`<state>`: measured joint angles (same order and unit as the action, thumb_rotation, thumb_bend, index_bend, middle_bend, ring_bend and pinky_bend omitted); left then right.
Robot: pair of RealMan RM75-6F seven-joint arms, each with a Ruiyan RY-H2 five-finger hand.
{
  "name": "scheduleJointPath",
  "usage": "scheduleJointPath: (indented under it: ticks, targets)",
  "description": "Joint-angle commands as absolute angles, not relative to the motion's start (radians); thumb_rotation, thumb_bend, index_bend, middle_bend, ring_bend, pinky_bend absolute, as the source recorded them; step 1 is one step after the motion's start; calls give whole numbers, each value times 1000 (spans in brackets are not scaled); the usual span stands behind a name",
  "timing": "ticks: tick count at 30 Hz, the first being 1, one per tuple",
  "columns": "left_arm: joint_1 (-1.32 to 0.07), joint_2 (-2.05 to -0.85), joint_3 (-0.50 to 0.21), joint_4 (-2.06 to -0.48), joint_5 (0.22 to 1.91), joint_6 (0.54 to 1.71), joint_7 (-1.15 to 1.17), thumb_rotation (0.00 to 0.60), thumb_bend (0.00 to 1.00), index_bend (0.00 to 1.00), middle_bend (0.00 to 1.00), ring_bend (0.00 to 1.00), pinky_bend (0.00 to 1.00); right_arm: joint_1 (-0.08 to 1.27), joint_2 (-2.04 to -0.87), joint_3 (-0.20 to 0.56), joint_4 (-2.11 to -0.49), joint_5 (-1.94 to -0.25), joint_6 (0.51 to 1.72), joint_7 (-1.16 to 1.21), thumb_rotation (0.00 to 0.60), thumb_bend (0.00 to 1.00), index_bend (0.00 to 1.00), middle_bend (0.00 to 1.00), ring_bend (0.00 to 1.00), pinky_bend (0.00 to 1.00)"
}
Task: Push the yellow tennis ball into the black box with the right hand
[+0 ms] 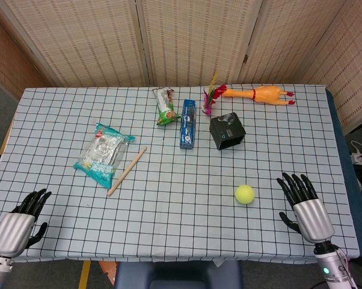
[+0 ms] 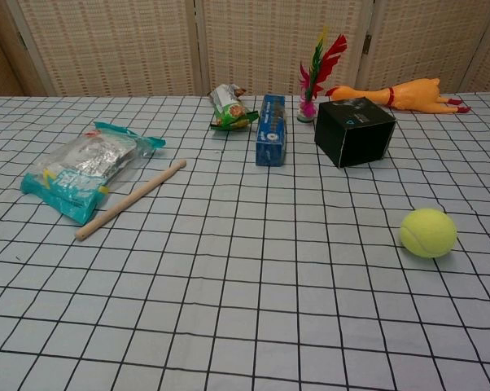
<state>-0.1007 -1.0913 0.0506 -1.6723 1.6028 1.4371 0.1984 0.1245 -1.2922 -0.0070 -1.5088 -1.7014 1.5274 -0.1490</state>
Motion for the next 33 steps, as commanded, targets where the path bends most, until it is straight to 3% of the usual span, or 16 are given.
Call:
scheduleJointPath:
  ticks: [1,11,16,23,25,29,33]
  targets:
    - [-101,-1092,51,-1672,1604,1437,199,600,446,21,32,57,408,125,-1292,-7,-1509,-1702,1528,-148,600,142,0,0,0,30]
    - [-102,-1091,53,-1674,1603,1430,200,600,446,21,32,57,408,142,-1299,-12,-1478,-1743,1537,-81,600,169,7,0,0,30]
    - [-103,-1084,58,-1684,1597,1418,200,600,445,21,33,57,409,149,-1319,-22,-1431,-1776,1546,-81,600,471,38,0,0,30]
    - [-103,-1088,63,-1680,1606,1415,206,600,445,21,33,57,410,154,-1336,-19,-1399,-1806,1582,-68,600,711,89,2,0,37]
    - [-104,-1087,62,-1682,1597,1409,211,600,445,21,33,57,410,155,-1355,-11,-1380,-1817,1606,-64,600,815,226,96,63,165]
    - [-99,-1082,65,-1689,1596,1413,215,600,445,21,33,56,411,154,-1429,1,-1294,-1858,1679,-54,600,955,622,461,387,715]
    - [-88,-1077,68,-1692,1597,1427,214,600,445,21,33,56,411,162,-1468,-7,-1230,-1873,1686,-45,600,978,877,667,576,854]
